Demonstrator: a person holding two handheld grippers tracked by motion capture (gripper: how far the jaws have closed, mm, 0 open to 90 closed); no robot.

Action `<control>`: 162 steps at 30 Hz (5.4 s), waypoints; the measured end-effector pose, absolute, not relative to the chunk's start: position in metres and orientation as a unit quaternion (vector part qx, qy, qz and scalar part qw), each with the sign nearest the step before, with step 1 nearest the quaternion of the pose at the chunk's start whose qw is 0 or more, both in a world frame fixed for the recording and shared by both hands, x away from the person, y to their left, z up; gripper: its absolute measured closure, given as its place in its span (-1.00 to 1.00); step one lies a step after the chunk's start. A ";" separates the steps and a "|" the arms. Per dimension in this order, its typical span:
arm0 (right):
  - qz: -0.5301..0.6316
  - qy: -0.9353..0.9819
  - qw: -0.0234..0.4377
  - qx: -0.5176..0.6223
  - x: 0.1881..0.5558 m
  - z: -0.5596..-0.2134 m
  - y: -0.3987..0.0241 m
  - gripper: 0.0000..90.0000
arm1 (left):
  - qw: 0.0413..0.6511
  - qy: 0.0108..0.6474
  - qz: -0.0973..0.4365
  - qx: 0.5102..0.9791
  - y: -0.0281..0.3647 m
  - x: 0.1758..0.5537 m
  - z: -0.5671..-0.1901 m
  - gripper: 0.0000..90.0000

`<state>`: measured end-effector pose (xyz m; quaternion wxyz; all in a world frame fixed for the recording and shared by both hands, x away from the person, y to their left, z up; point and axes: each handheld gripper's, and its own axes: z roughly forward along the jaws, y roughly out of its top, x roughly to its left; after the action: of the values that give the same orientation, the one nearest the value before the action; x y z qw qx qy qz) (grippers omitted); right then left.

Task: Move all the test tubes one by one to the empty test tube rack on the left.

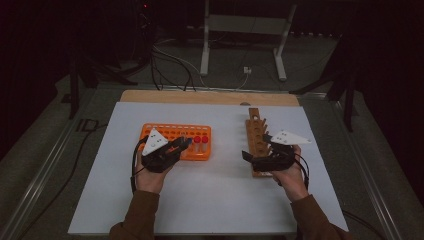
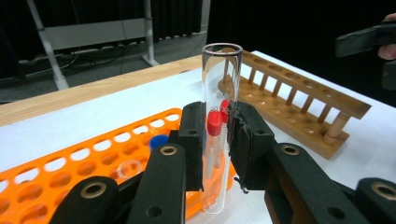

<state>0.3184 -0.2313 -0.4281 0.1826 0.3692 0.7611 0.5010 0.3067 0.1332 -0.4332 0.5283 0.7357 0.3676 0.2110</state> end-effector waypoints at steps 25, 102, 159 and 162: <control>0.501 0.749 0.191 0.389 0.318 -0.429 -0.252 -0.99 | 0.501 0.412 0.254 0.717 0.163 0.320 -0.452 0.68; 0.497 0.755 0.181 0.387 0.316 -0.436 -0.250 -0.99 | 0.412 0.431 0.233 0.768 0.160 0.340 -0.496 0.68; 0.527 0.713 0.241 0.395 0.284 -0.454 -0.294 -1.00 | 0.513 0.452 0.292 0.668 0.209 0.265 -0.450 -0.99; 0.527 0.712 0.237 0.399 0.285 -0.455 -0.296 -1.00 | 0.506 0.451 0.291 0.675 0.208 0.266 -0.453 -0.99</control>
<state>0.2846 -0.2956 -0.4553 0.2369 0.3994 0.7119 0.5268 0.2659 0.2084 -0.4527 0.5058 0.6752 0.4512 0.2910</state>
